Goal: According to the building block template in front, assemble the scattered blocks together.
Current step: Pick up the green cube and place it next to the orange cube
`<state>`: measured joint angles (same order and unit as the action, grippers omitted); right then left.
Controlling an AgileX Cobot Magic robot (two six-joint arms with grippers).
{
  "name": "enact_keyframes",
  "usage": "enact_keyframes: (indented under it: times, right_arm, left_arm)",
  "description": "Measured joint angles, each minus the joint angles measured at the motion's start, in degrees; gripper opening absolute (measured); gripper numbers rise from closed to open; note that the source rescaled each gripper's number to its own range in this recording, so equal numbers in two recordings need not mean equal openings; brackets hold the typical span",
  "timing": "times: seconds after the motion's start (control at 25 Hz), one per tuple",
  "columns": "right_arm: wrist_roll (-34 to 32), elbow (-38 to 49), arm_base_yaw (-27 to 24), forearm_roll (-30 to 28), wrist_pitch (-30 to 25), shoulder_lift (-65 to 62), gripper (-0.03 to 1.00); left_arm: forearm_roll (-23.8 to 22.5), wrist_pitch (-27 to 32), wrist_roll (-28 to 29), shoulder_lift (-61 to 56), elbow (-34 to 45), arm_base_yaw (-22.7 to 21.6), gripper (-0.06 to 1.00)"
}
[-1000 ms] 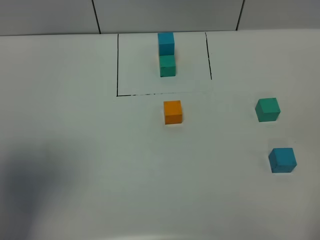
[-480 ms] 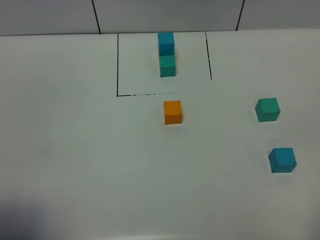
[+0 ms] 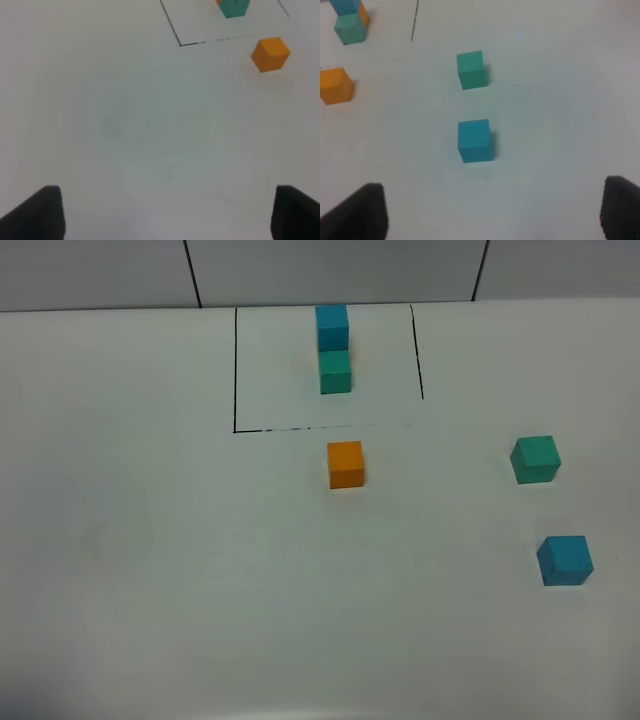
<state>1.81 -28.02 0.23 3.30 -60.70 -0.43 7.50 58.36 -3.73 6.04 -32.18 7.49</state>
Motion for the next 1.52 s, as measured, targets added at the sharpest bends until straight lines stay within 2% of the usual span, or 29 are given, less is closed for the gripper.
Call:
enact_keyframes:
  times: [0.16, 0.52, 1.0, 1.28, 1.52]
  right_arm:
    - [0.0, 0.0, 0.0, 0.0, 0.0, 0.0, 0.74]
    - [0.0, 0.0, 0.0, 0.0, 0.0, 0.0, 0.74]
    - [0.0, 0.0, 0.0, 0.0, 0.0, 0.0, 0.74]
    - [0.0, 0.0, 0.0, 0.0, 0.0, 0.0, 0.74]
    - [0.0, 0.0, 0.0, 0.0, 0.0, 0.0, 0.74]
  left_arm:
    - [2.4, 0.0, -2.4, -3.3, 2.0, 0.0, 0.84]
    - [2.8, 1.5, -2.7, -6.3, 3.1, 0.0, 0.78]
    - [3.0, 1.7, -2.7, -6.2, 3.2, -0.1, 0.78]
    - [3.0, 1.7, -2.7, -6.2, 3.2, -3.4, 0.78]
    - [3.0, 1.7, -2.7, -6.2, 3.2, -3.7, 0.78]
